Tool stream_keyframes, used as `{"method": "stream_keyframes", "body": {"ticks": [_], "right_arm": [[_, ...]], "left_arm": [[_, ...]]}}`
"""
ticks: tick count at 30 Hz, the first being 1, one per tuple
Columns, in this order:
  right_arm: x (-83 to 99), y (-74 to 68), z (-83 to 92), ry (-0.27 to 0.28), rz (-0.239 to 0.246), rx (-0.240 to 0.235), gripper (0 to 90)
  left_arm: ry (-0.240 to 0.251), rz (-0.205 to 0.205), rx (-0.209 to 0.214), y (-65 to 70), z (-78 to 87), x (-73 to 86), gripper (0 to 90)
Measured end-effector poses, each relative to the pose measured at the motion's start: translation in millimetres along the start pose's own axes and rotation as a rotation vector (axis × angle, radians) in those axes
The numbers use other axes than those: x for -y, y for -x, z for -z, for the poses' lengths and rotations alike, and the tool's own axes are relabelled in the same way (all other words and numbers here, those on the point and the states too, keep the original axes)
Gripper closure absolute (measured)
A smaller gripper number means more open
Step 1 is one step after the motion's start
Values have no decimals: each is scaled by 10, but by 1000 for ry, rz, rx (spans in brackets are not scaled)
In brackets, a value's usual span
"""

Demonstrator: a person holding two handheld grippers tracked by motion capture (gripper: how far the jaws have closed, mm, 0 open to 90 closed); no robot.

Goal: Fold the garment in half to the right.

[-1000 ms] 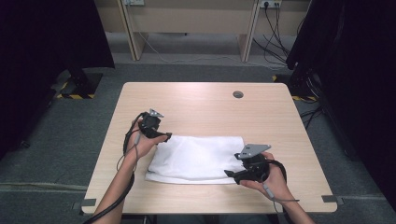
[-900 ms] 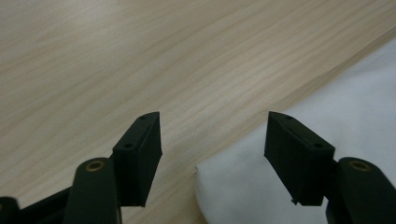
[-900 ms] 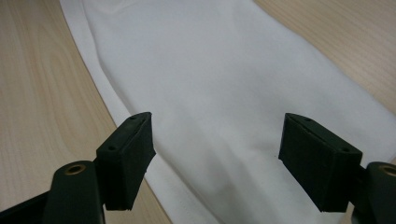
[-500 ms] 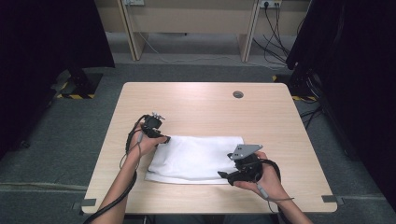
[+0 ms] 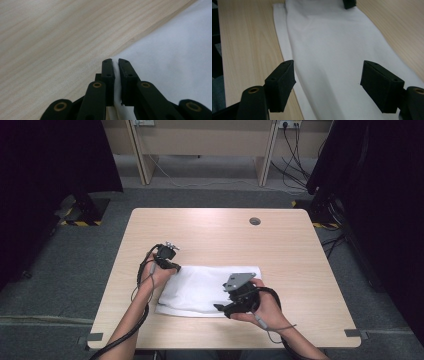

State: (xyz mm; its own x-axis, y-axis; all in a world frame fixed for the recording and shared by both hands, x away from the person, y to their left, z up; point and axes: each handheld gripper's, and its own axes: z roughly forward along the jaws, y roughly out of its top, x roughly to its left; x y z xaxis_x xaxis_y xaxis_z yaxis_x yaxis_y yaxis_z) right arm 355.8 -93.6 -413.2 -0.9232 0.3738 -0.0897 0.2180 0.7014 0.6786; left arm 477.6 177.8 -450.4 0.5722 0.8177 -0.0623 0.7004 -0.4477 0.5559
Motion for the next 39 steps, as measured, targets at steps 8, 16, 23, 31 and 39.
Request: {"method": "stream_keyframes", "body": {"ticks": [8, 16, 23, 31, 39], "right_arm": [[-393, -292, -442, -28, 123, -80, 319], [-710, -448, -774, -13, 169, -131, 387], [-833, -544, -1048, -36, 201, -119, 396], [-971, -576, -1301, -61, 212, -114, 414], [-1012, -585, -1498, -84, 207, -131, 465]], "left_arm": [[6, 2, 0, -53, 107, 0, 830], [5, 17, 7, -104, 131, 18, 830], [-2, 26, 6, -150, 133, 27, 831], [-7, 36, 9, -186, 134, 41, 830], [-14, 41, 11, -210, 124, 65, 833]]}}
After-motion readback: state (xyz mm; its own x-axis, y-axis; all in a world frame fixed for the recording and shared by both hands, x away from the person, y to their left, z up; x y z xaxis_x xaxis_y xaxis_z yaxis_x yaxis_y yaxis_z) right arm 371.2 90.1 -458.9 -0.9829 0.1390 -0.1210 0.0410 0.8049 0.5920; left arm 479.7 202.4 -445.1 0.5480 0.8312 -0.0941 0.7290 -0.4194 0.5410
